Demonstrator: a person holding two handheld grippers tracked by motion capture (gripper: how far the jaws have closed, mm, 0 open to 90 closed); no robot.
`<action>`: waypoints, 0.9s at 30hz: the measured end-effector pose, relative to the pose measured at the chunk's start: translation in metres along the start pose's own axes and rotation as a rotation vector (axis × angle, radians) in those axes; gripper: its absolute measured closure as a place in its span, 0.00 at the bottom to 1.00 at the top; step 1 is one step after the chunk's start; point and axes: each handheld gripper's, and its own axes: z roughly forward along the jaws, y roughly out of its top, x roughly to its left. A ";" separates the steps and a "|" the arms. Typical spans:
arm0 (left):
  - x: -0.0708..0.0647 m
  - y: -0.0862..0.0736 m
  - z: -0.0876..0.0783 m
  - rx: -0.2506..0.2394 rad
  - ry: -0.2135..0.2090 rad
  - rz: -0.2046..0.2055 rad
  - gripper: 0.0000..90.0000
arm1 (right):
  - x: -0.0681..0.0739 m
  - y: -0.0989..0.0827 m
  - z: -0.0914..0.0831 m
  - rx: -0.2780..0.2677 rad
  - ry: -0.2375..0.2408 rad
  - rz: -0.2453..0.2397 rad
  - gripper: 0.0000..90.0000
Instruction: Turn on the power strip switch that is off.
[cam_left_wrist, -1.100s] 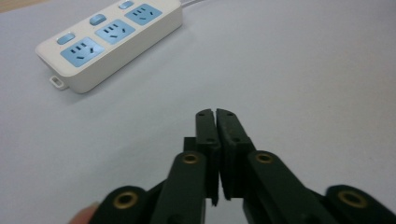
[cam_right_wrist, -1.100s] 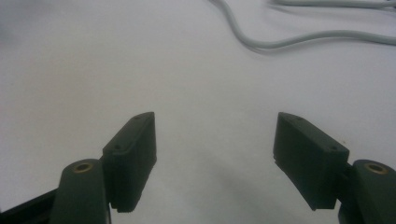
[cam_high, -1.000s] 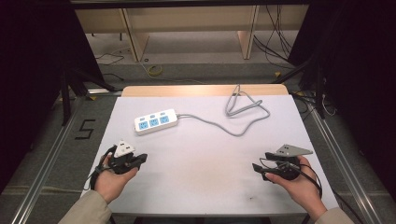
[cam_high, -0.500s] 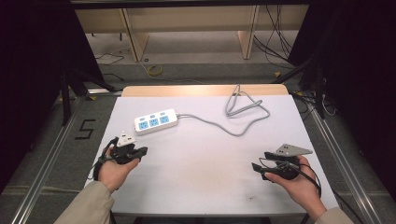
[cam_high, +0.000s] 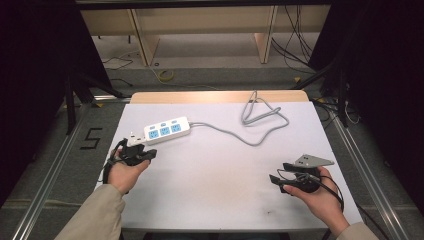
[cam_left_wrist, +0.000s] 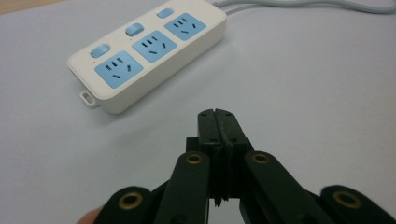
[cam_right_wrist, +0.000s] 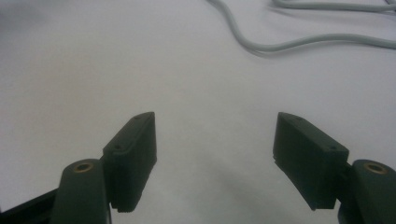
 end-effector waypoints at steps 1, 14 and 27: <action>0.000 0.001 0.002 -0.003 0.007 -0.001 1.00 | 0.000 0.000 0.000 0.000 0.000 0.000 0.34; 0.000 0.017 0.018 0.021 0.021 0.032 1.00 | 0.002 0.000 -0.001 -0.001 0.000 -0.010 0.34; 0.005 0.024 0.028 0.035 0.028 0.018 1.00 | 0.004 0.000 0.000 -0.004 0.006 -0.019 0.34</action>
